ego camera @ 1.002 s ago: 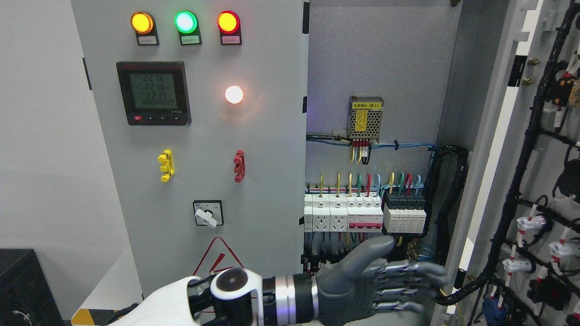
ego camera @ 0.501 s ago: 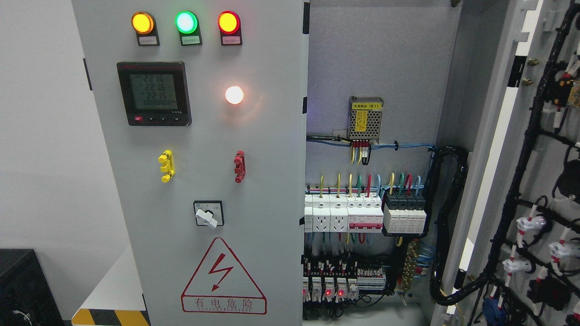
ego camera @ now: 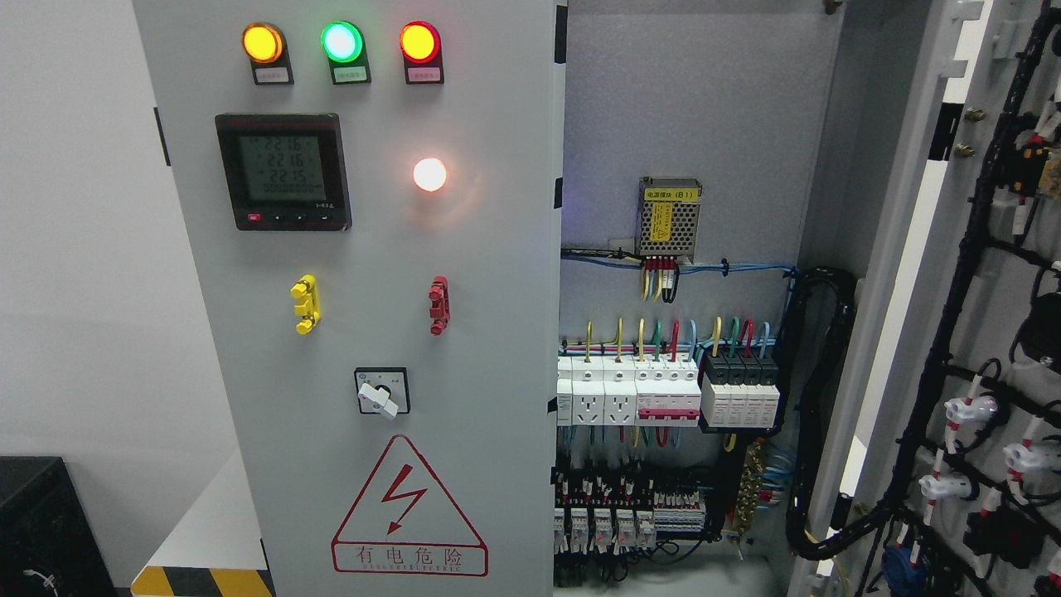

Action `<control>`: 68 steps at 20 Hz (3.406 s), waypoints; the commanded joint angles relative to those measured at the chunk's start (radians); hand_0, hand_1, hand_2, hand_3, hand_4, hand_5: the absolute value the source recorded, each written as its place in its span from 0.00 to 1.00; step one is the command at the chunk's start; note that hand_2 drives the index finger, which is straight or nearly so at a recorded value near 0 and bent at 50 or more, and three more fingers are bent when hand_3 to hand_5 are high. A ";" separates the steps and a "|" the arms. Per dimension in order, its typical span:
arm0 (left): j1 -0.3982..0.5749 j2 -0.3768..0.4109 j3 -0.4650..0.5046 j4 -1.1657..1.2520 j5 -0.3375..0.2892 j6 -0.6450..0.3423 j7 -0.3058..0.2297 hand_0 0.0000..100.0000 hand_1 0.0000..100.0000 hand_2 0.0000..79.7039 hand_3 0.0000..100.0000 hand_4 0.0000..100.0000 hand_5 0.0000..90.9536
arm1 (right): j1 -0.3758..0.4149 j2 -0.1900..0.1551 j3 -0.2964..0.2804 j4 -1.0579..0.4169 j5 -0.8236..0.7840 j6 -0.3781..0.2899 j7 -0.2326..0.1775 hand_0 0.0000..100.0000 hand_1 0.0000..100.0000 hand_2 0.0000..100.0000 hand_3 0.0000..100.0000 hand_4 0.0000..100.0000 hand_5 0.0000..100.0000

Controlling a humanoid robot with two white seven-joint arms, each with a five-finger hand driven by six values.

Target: Open door with both hands

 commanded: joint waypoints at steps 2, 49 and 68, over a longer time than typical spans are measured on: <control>0.019 -0.480 0.397 0.942 -0.070 0.078 0.075 0.00 0.00 0.00 0.00 0.00 0.00 | 0.000 0.000 0.000 0.000 -0.001 0.000 0.000 0.00 0.00 0.00 0.00 0.00 0.00; -0.061 -0.582 0.999 0.923 -0.685 0.356 0.305 0.00 0.00 0.00 0.00 0.00 0.00 | 0.346 -0.218 0.028 -1.937 -0.010 -0.389 -0.002 0.00 0.00 0.00 0.00 0.00 0.00; -0.067 -0.580 0.999 0.887 -0.678 0.354 0.403 0.00 0.00 0.00 0.00 0.00 0.00 | -0.417 -0.151 0.018 -1.724 -0.014 -0.146 -0.012 0.00 0.00 0.00 0.00 0.00 0.00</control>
